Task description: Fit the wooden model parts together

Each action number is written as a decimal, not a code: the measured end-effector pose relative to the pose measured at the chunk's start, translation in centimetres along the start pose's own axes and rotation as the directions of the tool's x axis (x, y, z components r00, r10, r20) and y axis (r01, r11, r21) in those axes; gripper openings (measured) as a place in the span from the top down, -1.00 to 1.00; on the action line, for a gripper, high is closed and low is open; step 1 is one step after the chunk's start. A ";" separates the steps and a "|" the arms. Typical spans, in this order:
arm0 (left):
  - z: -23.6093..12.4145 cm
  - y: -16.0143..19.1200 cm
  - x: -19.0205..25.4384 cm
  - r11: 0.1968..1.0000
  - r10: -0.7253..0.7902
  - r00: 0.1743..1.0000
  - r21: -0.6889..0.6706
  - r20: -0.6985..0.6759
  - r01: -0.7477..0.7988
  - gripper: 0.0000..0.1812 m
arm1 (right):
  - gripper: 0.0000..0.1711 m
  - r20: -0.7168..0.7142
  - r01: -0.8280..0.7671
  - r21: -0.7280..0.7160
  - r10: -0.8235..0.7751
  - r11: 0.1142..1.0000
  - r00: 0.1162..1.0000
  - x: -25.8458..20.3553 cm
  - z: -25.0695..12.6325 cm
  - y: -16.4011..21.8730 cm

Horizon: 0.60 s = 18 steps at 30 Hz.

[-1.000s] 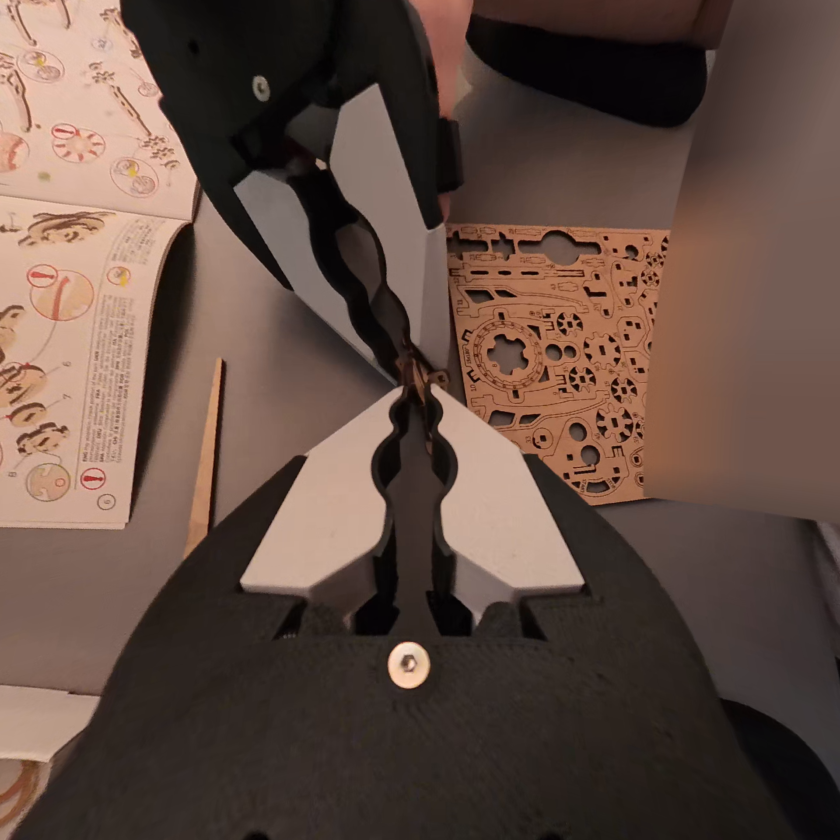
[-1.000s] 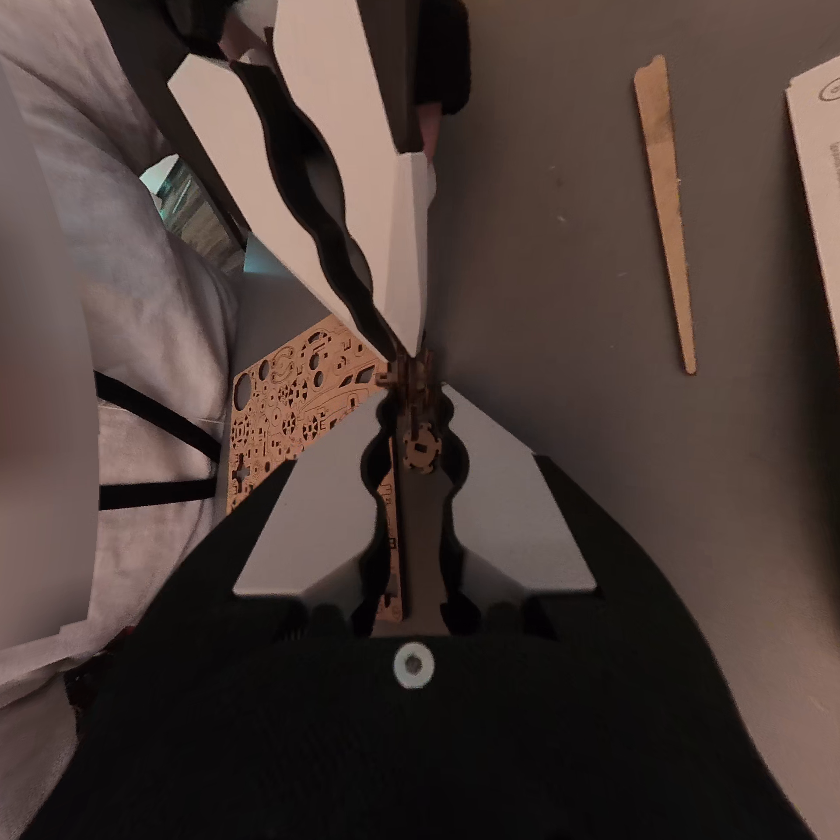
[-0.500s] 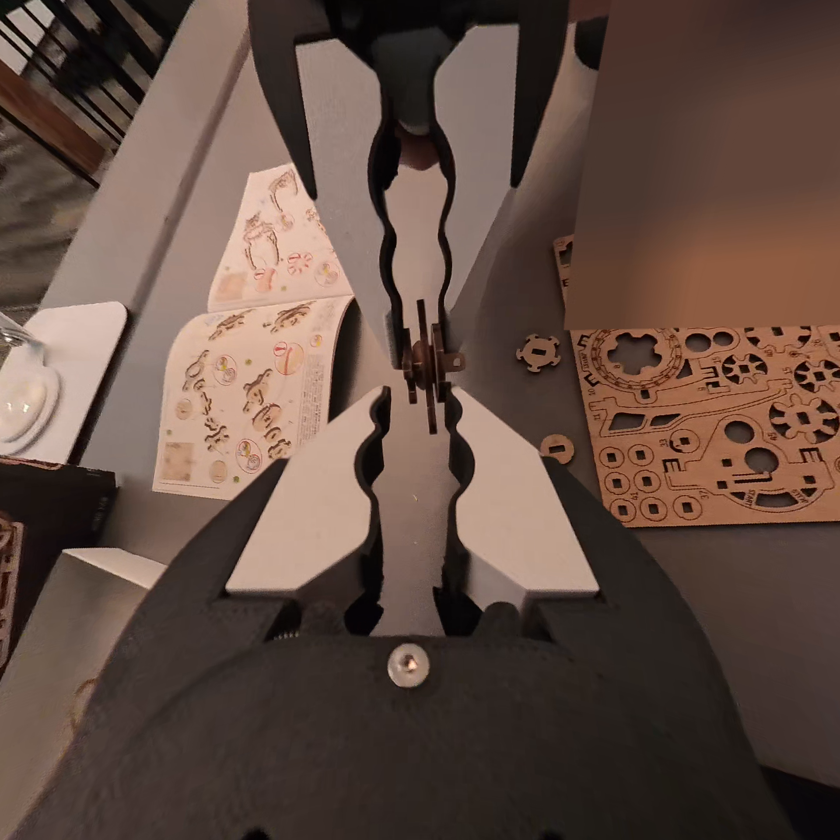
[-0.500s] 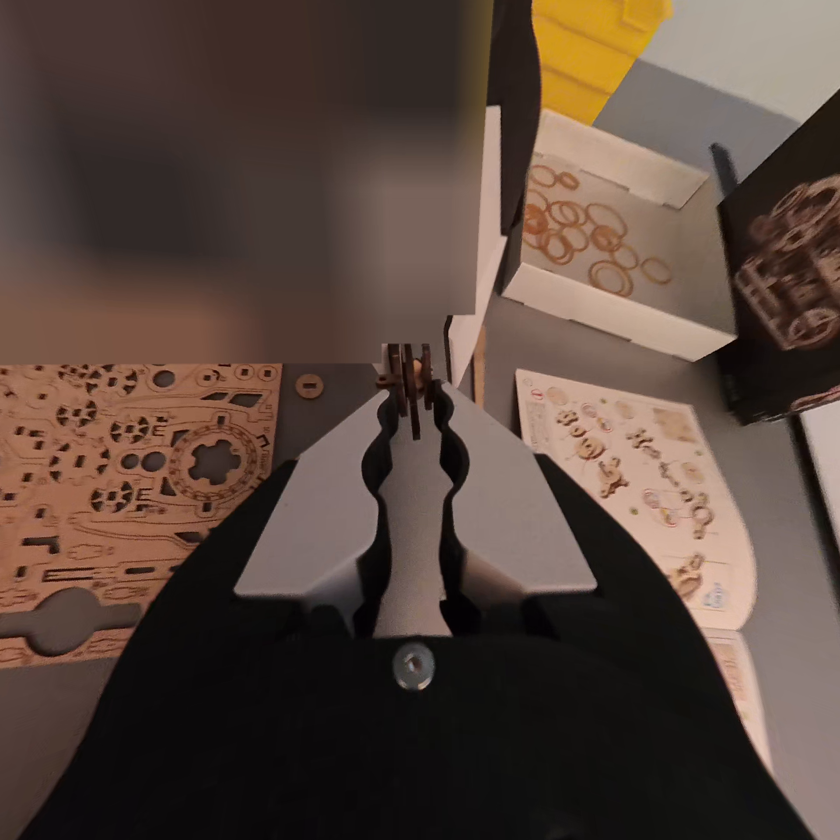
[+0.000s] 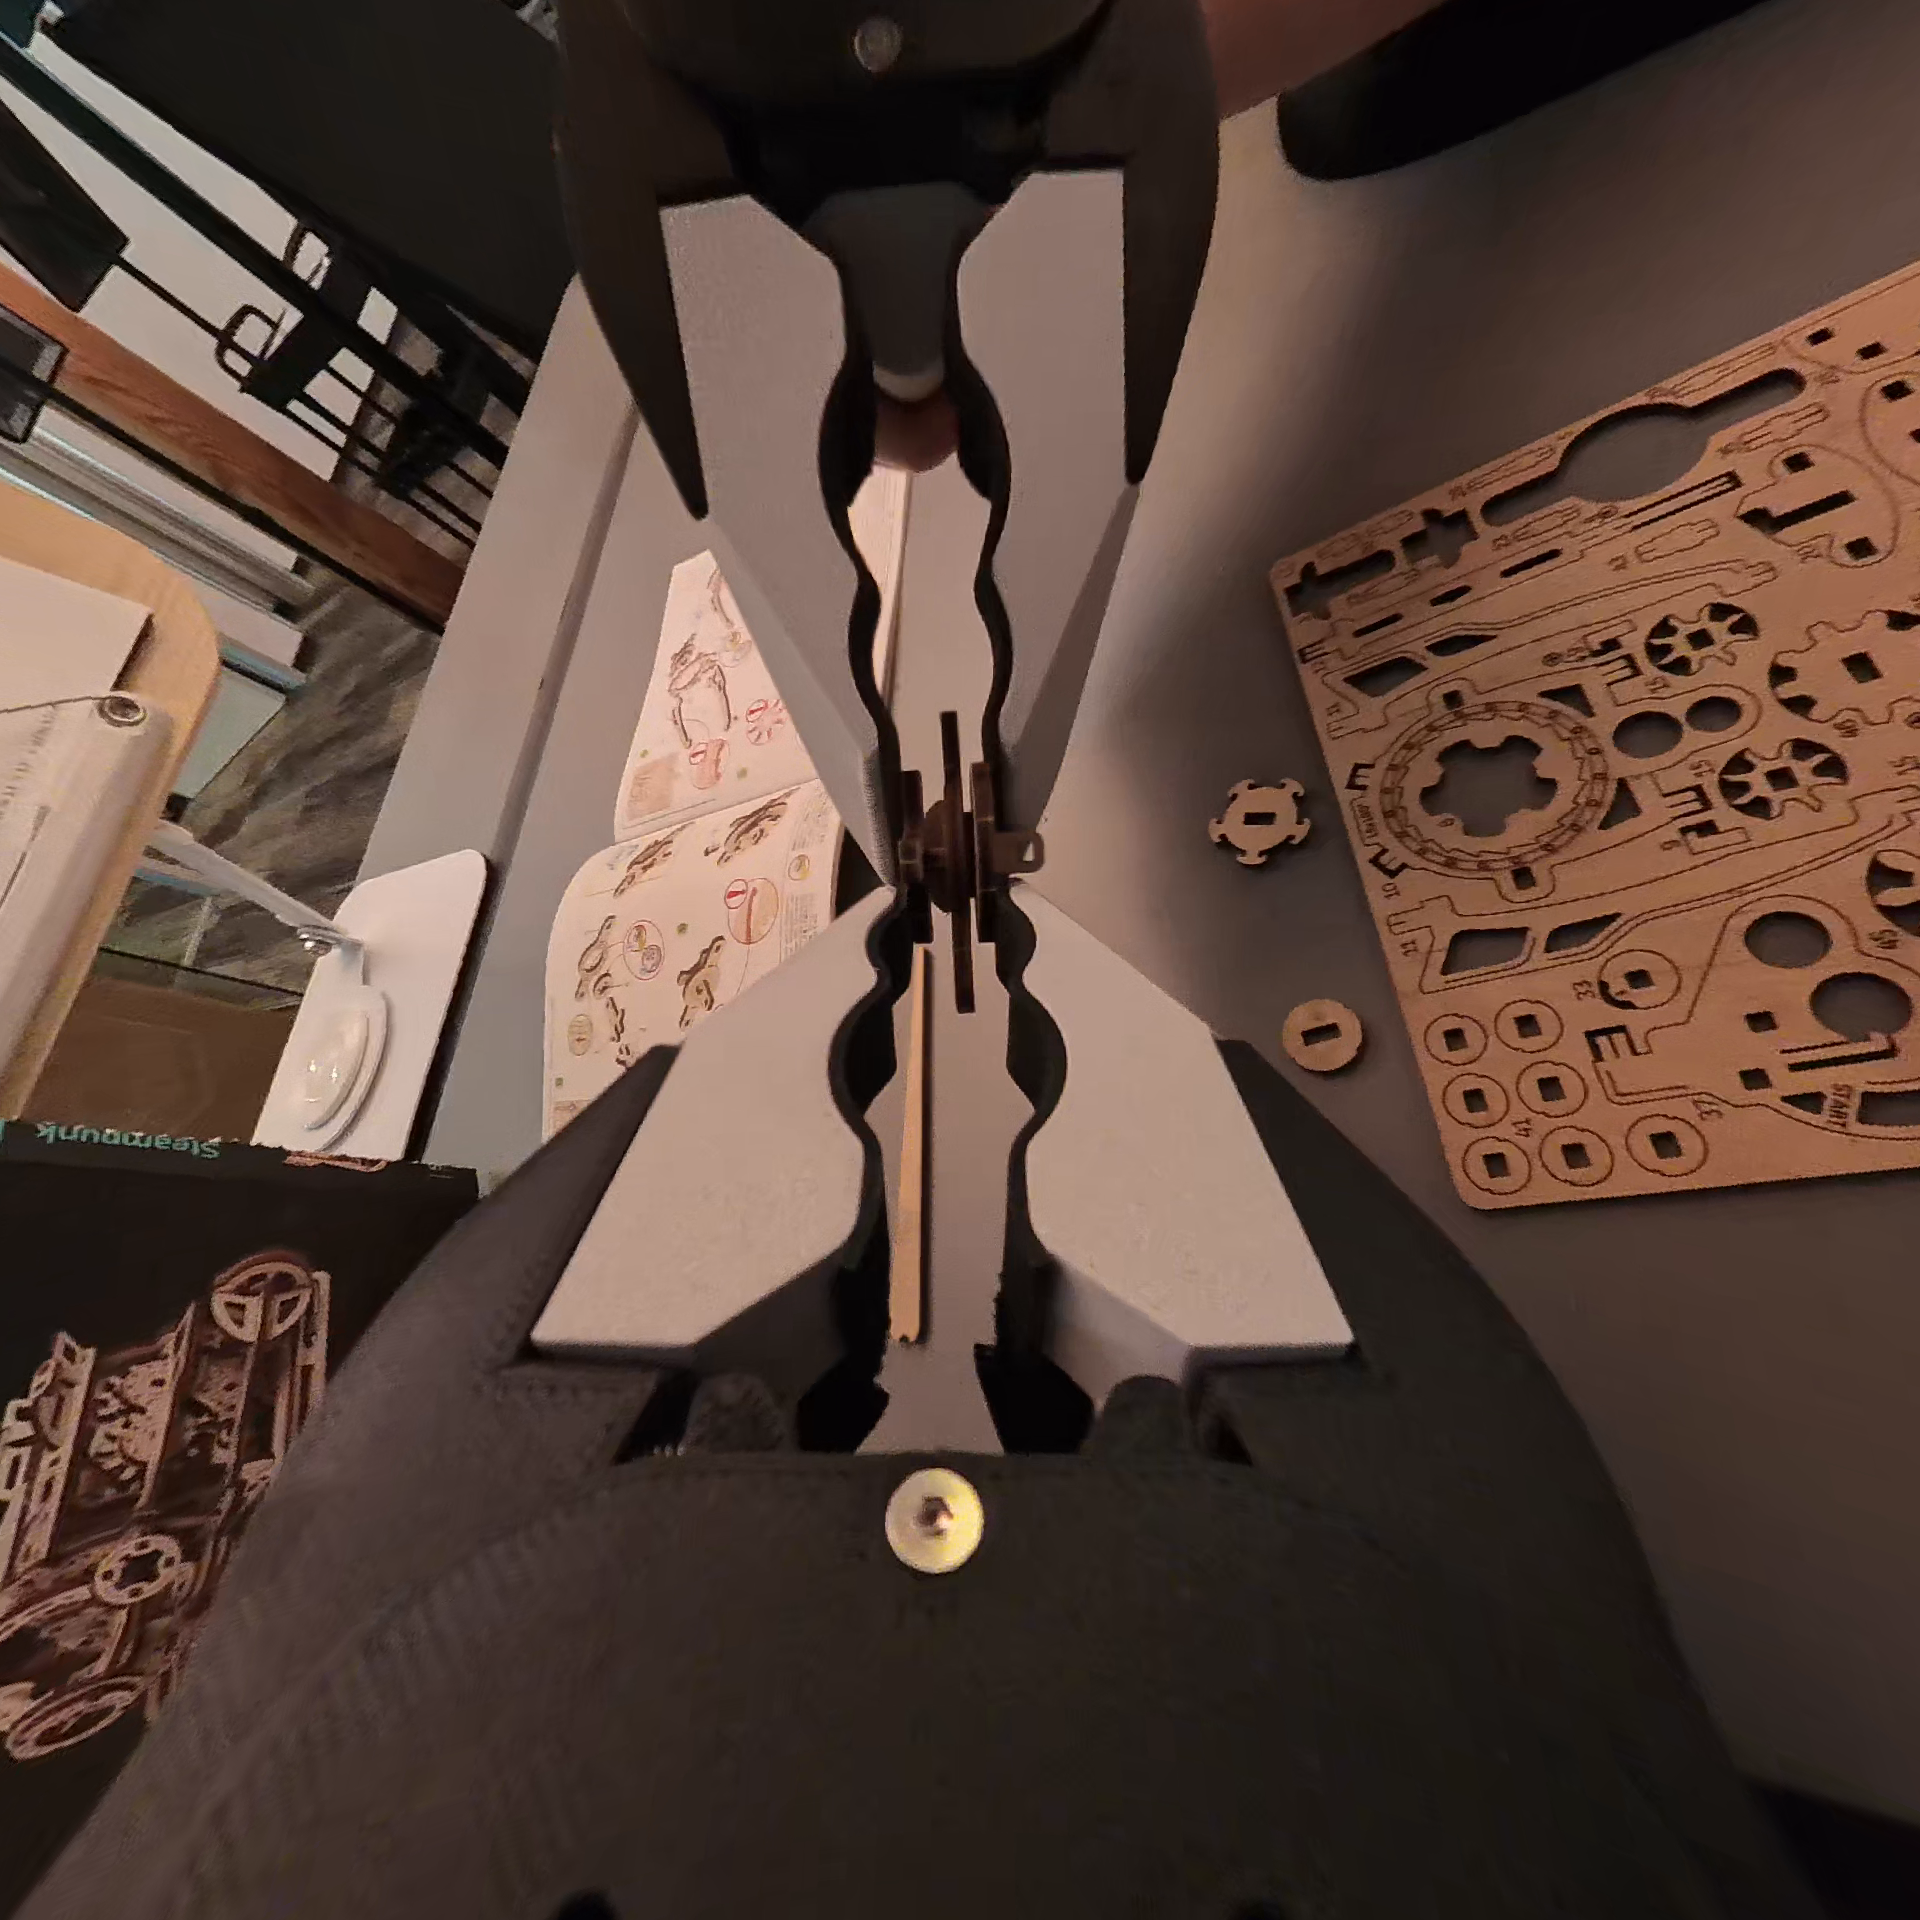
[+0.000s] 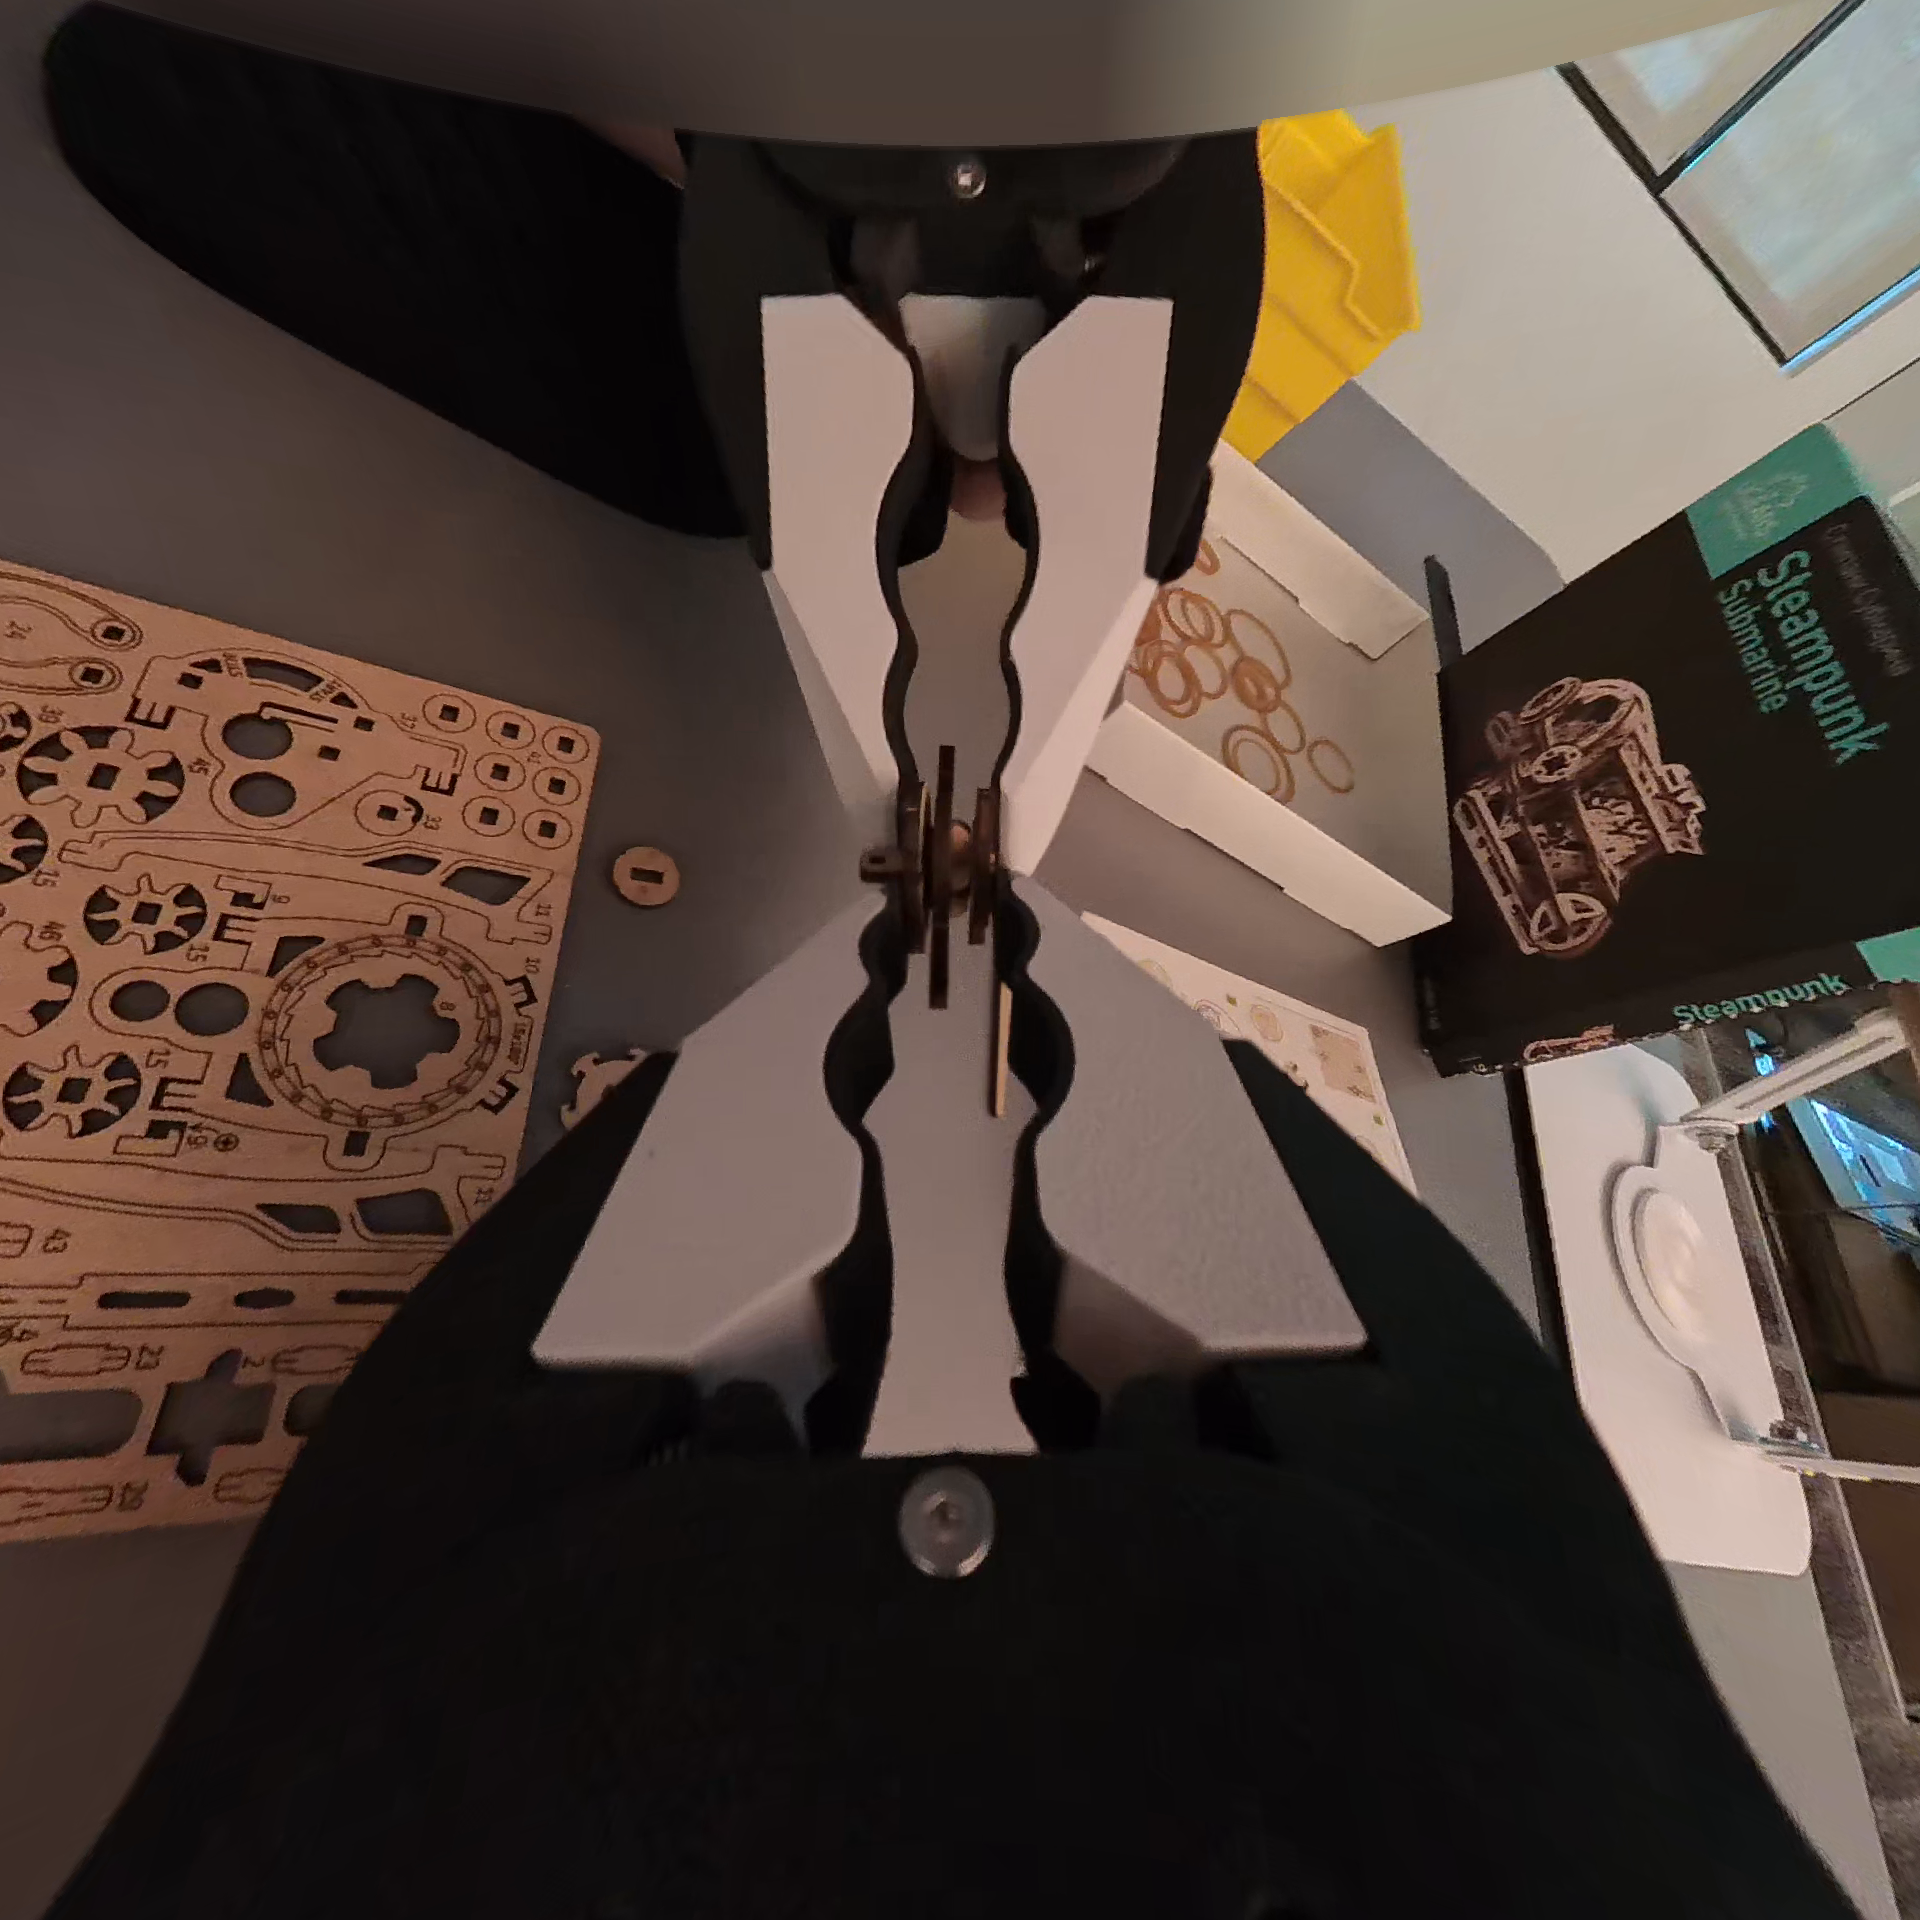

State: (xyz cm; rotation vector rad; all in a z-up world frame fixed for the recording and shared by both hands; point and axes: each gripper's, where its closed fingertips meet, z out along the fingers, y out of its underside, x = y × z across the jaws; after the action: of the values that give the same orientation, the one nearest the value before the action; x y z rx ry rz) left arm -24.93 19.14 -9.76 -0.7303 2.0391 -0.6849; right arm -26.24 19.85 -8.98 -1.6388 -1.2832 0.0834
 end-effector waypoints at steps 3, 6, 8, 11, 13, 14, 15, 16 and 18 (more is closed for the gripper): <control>0.2 0.3 0.3 1.000 -0.008 1.000 -0.027 -0.013 0.008 0.85 | 0.82 0.026 -0.035 -0.008 0.036 0.999 0.999 -0.2 0.2 0.3; 0.2 0.4 0.3 0.999 -0.032 0.999 -0.030 -0.025 0.031 0.85 | 0.82 0.047 -0.084 0.022 0.083 0.996 0.995 -0.2 0.2 0.3; 0.0 0.2 0.2 0.999 -0.047 0.999 -0.022 -0.027 0.046 0.85 | 0.82 0.047 -0.102 0.057 0.099 0.993 0.994 -0.1 0.1 -0.1; -0.2 -0.2 -0.1 0.997 -0.080 0.996 -0.004 -0.034 0.080 0.86 | 0.82 0.043 -0.115 0.093 0.111 0.989 0.993 0.2 -0.1 -0.4; -0.3 -0.2 -0.1 0.996 -0.088 0.995 0.001 -0.037 0.088 0.86 | 0.82 0.041 -0.113 0.112 0.109 0.987 0.993 0.2 -0.1 -0.5; -0.3 -0.2 -0.1 0.996 -0.090 0.995 0.003 -0.041 0.091 0.86 | 0.82 0.047 -0.118 0.119 0.113 0.986 0.992 0.2 -0.1 -0.5; -0.3 -0.3 0.0 0.995 -0.096 0.994 0.006 -0.046 0.097 0.86 | 0.82 0.055 -0.131 0.125 0.125 0.983 0.991 0.2 -0.1 -0.5; -0.3 -0.3 -0.1 0.994 -0.105 0.993 0.012 -0.049 0.105 0.85 | 0.82 0.062 -0.146 0.134 0.139 0.980 0.988 0.2 -0.2 -0.6; -0.5 -0.7 -0.2 0.992 -0.116 0.992 0.034 -0.052 0.118 0.84 | 0.82 0.073 -0.161 0.164 0.151 0.973 0.986 0.3 -0.4 -0.9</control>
State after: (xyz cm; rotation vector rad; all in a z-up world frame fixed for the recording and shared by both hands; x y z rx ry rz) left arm -25.11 18.93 -8.95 -0.8236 2.0360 -0.8128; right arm -26.49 19.72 -8.00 -1.5973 -1.1568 0.3314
